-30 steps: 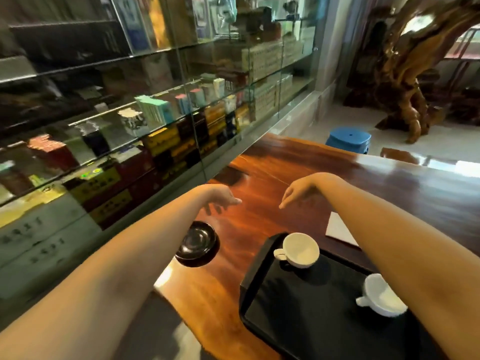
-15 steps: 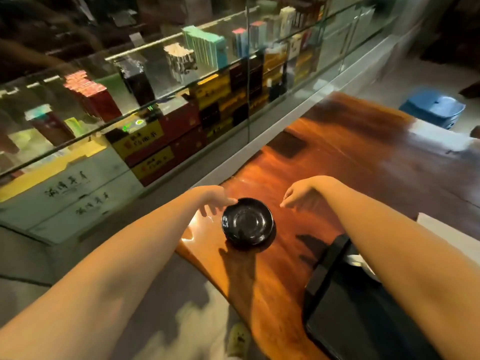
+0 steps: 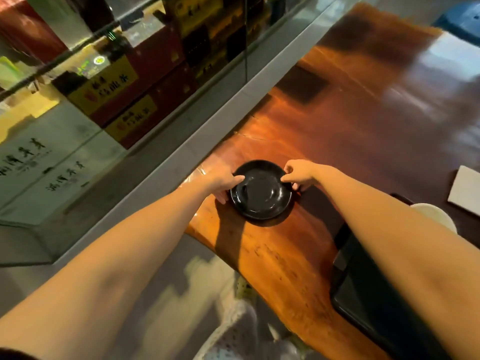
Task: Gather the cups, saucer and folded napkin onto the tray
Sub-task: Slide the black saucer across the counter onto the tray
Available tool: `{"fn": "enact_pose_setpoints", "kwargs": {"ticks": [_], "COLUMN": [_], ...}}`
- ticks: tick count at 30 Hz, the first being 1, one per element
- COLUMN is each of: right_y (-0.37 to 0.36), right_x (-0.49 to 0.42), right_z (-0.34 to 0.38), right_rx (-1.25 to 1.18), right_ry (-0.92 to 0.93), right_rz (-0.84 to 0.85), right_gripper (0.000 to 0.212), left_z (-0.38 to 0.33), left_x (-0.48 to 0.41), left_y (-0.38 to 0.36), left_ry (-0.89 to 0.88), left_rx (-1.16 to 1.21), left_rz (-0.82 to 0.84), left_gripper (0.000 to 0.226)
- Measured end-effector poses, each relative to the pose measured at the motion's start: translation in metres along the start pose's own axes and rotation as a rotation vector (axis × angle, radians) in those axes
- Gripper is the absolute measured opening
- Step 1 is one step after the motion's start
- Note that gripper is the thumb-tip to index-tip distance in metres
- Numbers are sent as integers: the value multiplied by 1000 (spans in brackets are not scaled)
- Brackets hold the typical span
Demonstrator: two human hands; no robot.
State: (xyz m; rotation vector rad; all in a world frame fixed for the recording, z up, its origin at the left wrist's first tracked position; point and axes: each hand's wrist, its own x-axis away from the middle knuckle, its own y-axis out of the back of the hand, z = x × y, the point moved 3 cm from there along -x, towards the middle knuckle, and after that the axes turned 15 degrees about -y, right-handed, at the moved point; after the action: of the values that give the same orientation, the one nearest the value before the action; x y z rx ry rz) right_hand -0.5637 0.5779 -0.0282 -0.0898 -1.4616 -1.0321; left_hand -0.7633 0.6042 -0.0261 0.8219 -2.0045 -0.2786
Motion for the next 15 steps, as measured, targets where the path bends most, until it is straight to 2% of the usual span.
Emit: {"fn": "enact_pose_setpoints", "kwargs": {"ticks": [3,5,8,10,15], "right_y": [-9,-13,-14,-15,-14], "right_x": [-5,-6,-3,-1,12], "right_z": [2,2,2,0,-10], "right_rx": [-81,-122,-138,-116,-94], "right_ry": [13,6,1,0,-8], "right_rz": [-23,-47,-77,-85,-89], "right_gripper": [19,14,22,12,12], "left_z": [3,5,6,5,-1], "left_x": [-6,-8,-8,-6,-5], "left_y": [-2,-4,-5,-5,-9], "left_ry": [-28,-41,-52,-57,-74], "left_rx": [5,1,24,69,72], "left_rz": [-25,-34,-32,-18,19], "left_gripper": [54,48,42,39,42]}}
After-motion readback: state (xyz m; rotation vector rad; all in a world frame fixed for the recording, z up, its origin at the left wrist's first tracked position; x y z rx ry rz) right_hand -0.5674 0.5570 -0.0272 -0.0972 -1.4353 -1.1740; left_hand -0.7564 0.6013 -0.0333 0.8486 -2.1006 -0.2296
